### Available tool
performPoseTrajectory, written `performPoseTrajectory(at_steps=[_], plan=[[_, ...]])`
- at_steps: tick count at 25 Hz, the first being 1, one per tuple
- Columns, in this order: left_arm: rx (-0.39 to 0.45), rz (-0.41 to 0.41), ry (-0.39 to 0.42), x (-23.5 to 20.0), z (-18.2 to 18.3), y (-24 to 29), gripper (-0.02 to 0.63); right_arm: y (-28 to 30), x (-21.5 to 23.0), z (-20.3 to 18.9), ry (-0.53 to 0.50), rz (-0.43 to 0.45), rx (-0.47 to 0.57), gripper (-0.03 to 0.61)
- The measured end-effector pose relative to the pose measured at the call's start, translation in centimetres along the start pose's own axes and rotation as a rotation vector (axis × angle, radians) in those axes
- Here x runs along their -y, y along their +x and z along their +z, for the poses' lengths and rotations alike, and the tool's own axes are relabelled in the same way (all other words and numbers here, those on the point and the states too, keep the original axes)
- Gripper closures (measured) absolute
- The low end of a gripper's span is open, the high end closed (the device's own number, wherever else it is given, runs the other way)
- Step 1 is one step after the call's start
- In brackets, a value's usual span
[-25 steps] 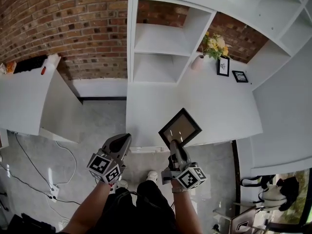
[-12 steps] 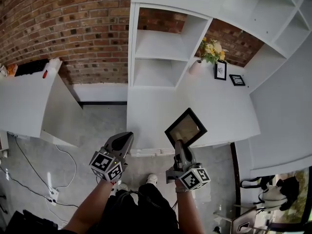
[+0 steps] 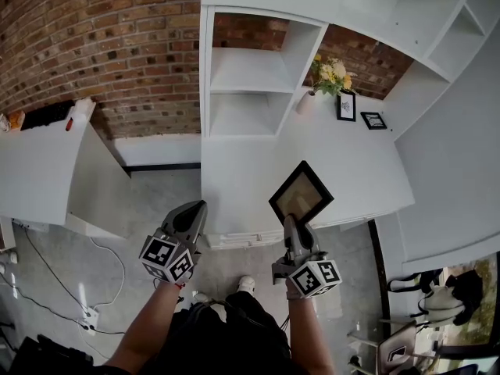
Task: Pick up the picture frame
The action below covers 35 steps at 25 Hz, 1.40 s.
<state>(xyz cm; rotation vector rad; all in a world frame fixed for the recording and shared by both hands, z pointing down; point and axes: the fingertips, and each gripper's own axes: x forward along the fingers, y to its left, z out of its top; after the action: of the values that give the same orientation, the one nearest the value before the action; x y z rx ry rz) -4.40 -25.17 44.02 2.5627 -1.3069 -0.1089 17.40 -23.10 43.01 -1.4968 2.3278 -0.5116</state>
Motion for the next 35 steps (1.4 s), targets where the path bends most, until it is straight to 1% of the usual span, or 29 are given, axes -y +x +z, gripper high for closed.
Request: performPoseTrajectory(at_steps=[6,13,22,28,35], plan=[[0.02,-0.003,0.018,-0.1,1.2,0.0,0.615,-0.1,-0.7,1.6,-0.06,-0.007,0.036,0.545],[0.05,-0.013,0.023,-0.2,2.5,-0.2,0.615,0.5,-1.8,2.8,-0.113,0.006,0.06,0.545],[0.067,-0.008,0.034,-0.4,3.3,-0.6,0.615,0.5,-2.3,3.8,-0.144,0.004,0.094,0.545],[0.066,-0.009,0.037,-0.3,3.4,-0.9,0.615,0.3,-2.6,3.9,-0.165,0.001,0.092,0.545],[0.073,-0.033,0.04,0.3,3.7,-1.3,0.615,-0.5,-3.1,4.2,-0.183,-0.017,0.108,0.545]])
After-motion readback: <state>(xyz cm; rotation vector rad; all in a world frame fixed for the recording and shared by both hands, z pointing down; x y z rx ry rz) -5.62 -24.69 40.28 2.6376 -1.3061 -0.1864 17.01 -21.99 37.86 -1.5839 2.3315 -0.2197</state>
